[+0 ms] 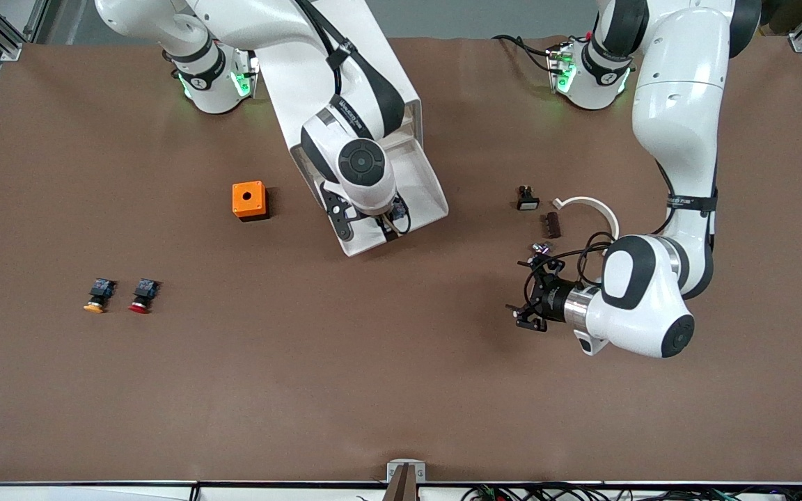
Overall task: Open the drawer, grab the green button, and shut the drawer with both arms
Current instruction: 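Grasp the green push button in the drawer with the right gripper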
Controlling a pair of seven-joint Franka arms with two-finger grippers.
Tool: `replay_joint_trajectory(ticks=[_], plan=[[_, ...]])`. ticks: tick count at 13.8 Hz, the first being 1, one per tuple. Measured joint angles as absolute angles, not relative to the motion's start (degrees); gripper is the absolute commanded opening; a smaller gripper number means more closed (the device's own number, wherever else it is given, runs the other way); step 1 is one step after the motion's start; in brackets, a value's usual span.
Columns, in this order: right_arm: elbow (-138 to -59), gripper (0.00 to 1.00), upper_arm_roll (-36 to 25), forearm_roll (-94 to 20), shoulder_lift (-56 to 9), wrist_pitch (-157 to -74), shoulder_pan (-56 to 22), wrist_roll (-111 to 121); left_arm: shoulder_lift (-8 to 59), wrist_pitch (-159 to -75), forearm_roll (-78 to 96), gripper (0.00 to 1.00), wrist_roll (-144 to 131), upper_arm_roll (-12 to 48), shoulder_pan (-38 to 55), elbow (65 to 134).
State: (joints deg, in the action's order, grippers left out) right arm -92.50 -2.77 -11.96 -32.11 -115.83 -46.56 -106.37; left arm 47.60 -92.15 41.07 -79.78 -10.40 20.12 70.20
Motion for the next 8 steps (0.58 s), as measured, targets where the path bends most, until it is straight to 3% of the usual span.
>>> replay_joint_trajectory(ticks=[7,8], plan=[[-92.4,1.0,-2.5,-11.8,-33.2,-116.0,-48.7,-106.4,47.6,-92.2,41.1,1.0,-76.7,-10.4,20.5,70.2],[-92.4,0.95,-2.5,-11.7,-33.6,-116.1,-48.9,-106.4,47.6,-92.2,41.1,1.0,-76.0,-10.4,20.6,70.2]])
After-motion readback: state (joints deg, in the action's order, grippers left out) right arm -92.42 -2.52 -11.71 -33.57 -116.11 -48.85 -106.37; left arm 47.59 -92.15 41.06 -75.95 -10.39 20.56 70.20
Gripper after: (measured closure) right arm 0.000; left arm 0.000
